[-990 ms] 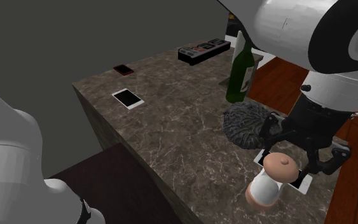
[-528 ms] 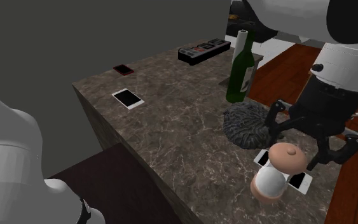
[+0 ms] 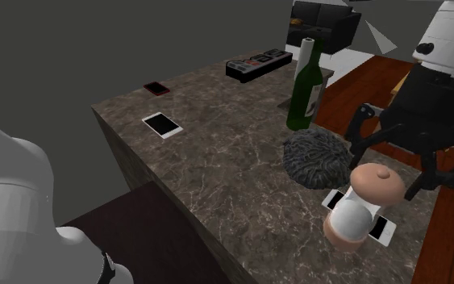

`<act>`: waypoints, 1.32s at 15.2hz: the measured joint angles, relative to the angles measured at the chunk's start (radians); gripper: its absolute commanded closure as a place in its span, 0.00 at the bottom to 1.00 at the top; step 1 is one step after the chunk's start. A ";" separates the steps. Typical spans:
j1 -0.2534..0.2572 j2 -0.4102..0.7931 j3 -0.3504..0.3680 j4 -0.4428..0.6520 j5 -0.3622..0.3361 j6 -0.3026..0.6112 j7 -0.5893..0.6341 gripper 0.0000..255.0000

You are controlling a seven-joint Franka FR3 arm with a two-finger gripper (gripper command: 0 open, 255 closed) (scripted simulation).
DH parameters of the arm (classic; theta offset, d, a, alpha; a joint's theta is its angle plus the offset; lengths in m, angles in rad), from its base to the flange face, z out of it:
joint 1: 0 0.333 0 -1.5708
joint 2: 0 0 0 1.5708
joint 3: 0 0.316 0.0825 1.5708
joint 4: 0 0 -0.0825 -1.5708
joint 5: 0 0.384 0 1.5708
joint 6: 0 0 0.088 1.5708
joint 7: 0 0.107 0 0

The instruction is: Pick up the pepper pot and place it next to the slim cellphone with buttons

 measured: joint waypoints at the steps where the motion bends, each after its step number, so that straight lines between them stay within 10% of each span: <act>1: 0.000 -0.004 0.000 0.010 -0.001 -0.014 0.000 1.00; 20: 0.003 -0.006 0.003 0.262 0.001 -0.267 -0.017 1.00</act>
